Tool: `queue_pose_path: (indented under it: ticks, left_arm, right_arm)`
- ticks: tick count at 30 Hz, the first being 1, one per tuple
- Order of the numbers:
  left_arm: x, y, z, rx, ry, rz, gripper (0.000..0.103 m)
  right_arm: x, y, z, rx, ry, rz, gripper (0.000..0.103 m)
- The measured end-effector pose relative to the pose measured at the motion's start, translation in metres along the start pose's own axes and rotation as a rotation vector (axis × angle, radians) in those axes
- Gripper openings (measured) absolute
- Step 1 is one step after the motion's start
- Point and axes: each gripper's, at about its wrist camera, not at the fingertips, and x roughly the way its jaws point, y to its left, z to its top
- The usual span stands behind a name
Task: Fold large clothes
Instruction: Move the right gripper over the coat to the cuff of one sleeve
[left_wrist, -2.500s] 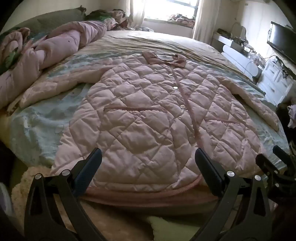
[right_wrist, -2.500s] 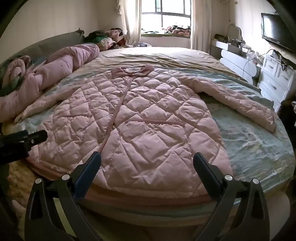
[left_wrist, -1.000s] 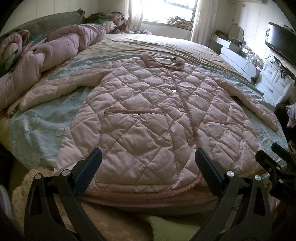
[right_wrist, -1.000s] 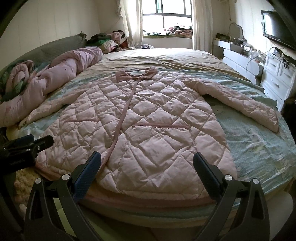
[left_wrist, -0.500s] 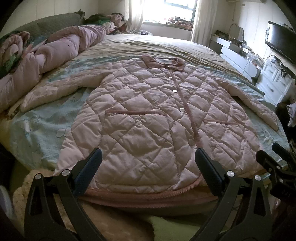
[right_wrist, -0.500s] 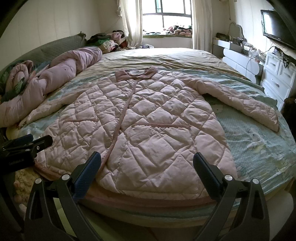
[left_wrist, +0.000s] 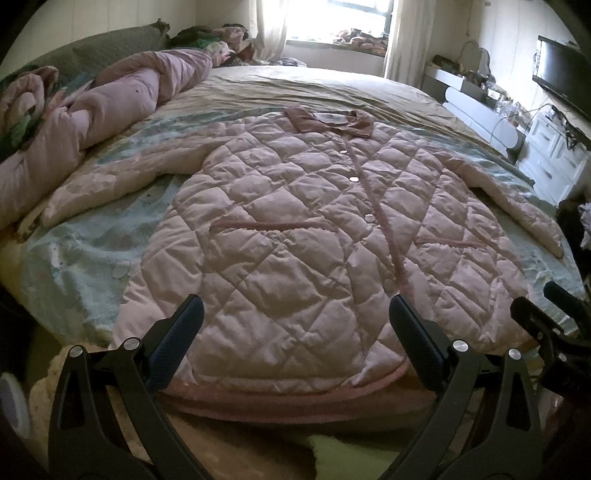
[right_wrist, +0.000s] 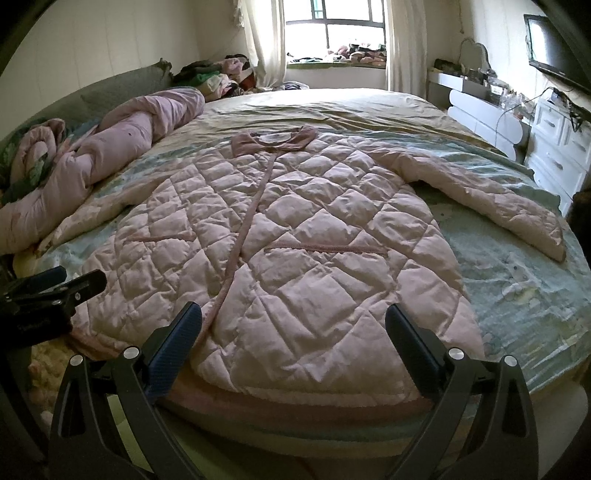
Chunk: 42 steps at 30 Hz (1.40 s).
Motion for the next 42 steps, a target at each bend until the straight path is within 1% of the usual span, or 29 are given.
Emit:
queue_pose_path:
  ticks: [5, 9, 15, 17, 22, 26, 30, 35, 38, 42]
  left_arm:
    - [0.012, -0.002, 0.01, 0.006, 0.012, 0.008, 0.094]
    - [0.017, -0.005, 0.022, 0.016, 0.0, 0.02, 0.094]
    - [0.028, 0.001, 0.044, -0.013, 0.004, 0.013, 0.094]
    - [0.031, 0.003, 0.052, -0.023, 0.003, 0.022, 0.094]
    - [0.039, 0.006, 0.071, -0.026, -0.006, 0.029, 0.094]
    - [0.05, 0.008, 0.088, -0.035, 0.0, 0.025, 0.094]
    - [0.062, 0.005, 0.105, -0.031, 0.02, 0.013, 0.094]
    - [0.071, -0.003, 0.126, -0.021, 0.008, 0.004, 0.094]
    - [0.078, -0.007, 0.138, -0.006, 0.005, 0.0, 0.094]
    - [0.094, -0.012, 0.152, 0.014, 0.031, -0.011, 0.094]
  right_arm:
    - [0.011, -0.002, 0.014, -0.001, 0.013, 0.011, 0.099]
    - [0.02, -0.003, 0.029, 0.0, 0.004, 0.009, 0.099]
    - [0.033, -0.008, 0.051, 0.021, 0.003, 0.027, 0.099]
    - [0.038, -0.01, 0.058, 0.025, -0.002, 0.024, 0.099]
    - [0.05, -0.014, 0.073, 0.021, 0.003, 0.025, 0.099]
    - [0.058, -0.019, 0.087, 0.046, -0.003, 0.034, 0.099]
    - [0.069, -0.021, 0.102, 0.041, -0.004, 0.024, 0.099]
    - [0.081, -0.027, 0.12, 0.055, -0.015, 0.014, 0.099]
    - [0.089, -0.034, 0.13, 0.073, -0.019, 0.005, 0.099]
    - [0.1, -0.051, 0.145, 0.115, -0.022, -0.026, 0.099]
